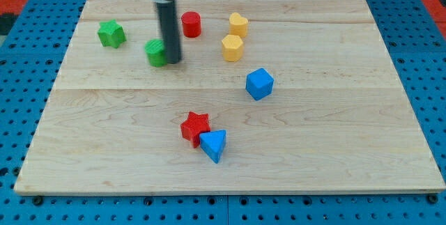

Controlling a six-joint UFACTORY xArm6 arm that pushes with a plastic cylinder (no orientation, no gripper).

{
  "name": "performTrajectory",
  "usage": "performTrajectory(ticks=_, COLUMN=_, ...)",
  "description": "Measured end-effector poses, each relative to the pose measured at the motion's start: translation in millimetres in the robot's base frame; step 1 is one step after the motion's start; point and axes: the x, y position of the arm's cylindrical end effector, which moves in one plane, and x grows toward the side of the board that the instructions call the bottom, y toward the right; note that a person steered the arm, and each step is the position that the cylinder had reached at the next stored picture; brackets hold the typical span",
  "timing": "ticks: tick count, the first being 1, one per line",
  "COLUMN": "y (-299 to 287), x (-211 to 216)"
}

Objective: Place the green star left to the green circle

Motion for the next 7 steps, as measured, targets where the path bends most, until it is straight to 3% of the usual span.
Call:
performTrajectory(ticks=1, y=-55, x=-18)
performTrajectory(ticks=2, y=-35, x=-81)
performTrajectory(ticks=3, y=-123, x=-93)
performTrajectory(ticks=4, y=-164, x=-113)
performTrajectory(ticks=5, y=-165, x=-98)
performTrajectory(ticks=7, y=-83, x=-50)
